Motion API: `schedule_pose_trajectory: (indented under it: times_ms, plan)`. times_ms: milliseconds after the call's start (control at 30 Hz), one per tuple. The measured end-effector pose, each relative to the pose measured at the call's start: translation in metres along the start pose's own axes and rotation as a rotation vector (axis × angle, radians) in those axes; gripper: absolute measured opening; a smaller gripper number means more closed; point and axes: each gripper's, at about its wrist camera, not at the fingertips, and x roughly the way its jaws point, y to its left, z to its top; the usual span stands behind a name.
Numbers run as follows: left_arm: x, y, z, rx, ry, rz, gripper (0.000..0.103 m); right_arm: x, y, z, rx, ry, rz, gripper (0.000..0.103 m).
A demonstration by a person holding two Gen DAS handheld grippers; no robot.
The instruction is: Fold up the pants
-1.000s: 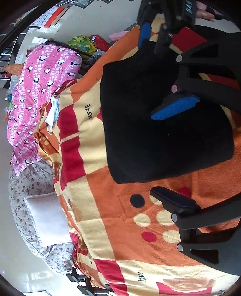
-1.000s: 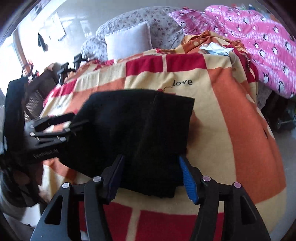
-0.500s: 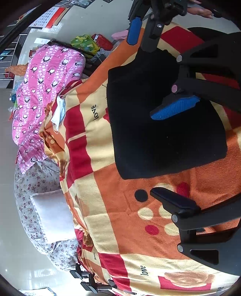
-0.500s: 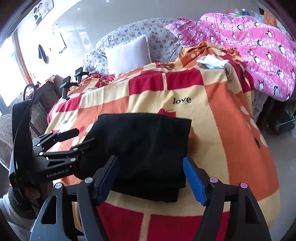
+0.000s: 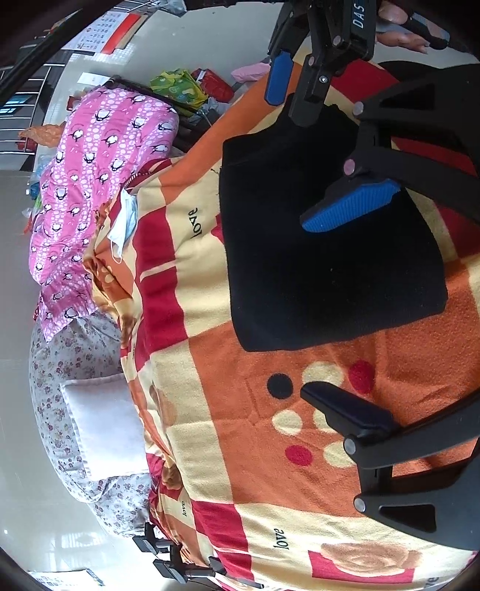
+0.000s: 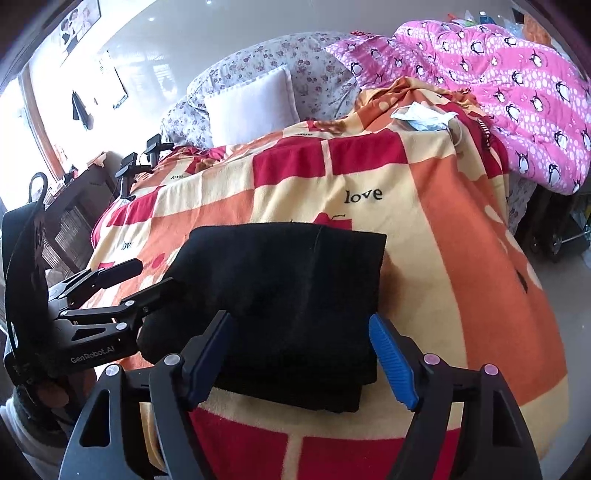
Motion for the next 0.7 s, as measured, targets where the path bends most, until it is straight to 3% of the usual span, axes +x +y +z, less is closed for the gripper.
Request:
schedule_pose_trajectory:
  times_ms: [433,700]
  plan:
    - [0.005,0.009,-0.001,-0.030,0.030,-0.025,0.084,0.017,-0.014,-0.003,0.033,0.043,-0.006,0.079]
    - [0.017,0.021,-0.004,-0.074,0.075,-0.080,0.084,0.024,-0.033,-0.006,0.098,0.049,0.063,0.083]
